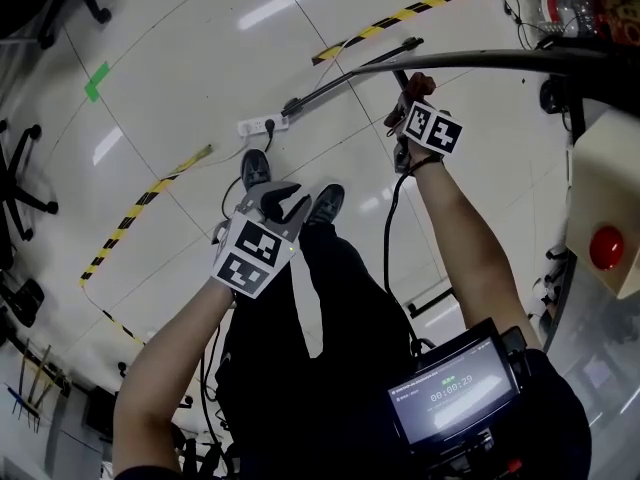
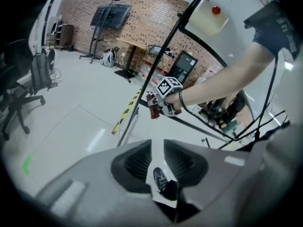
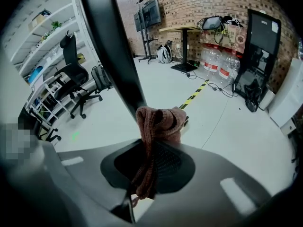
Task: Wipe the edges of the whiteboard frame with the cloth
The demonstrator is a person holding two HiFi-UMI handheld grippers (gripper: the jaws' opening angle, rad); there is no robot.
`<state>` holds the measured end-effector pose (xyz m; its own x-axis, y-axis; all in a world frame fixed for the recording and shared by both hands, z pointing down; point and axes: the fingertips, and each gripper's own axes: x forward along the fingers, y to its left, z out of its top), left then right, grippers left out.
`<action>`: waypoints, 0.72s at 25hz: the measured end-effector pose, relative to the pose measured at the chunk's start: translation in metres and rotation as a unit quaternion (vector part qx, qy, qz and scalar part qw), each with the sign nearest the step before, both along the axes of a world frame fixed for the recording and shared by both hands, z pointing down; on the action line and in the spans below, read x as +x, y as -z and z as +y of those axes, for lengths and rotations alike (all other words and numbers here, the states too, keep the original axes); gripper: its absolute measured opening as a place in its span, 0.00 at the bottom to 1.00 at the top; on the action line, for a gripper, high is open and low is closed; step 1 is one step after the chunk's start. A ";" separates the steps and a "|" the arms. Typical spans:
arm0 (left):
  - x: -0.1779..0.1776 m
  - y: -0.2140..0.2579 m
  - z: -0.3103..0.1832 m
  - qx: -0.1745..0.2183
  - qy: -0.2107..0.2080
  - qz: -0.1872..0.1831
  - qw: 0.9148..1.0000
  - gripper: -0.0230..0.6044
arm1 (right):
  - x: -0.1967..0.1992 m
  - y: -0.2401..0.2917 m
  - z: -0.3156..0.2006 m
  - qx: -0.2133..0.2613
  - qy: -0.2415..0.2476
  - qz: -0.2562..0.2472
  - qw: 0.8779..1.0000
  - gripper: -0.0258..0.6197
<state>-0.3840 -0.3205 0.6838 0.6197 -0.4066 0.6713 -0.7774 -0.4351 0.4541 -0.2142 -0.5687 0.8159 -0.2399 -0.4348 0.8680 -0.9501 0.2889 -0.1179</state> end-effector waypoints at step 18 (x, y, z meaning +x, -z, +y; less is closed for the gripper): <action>-0.020 -0.012 -0.021 -0.018 -0.043 0.009 0.999 0.16 | -0.040 0.010 -0.015 0.027 0.072 0.020 0.997 0.13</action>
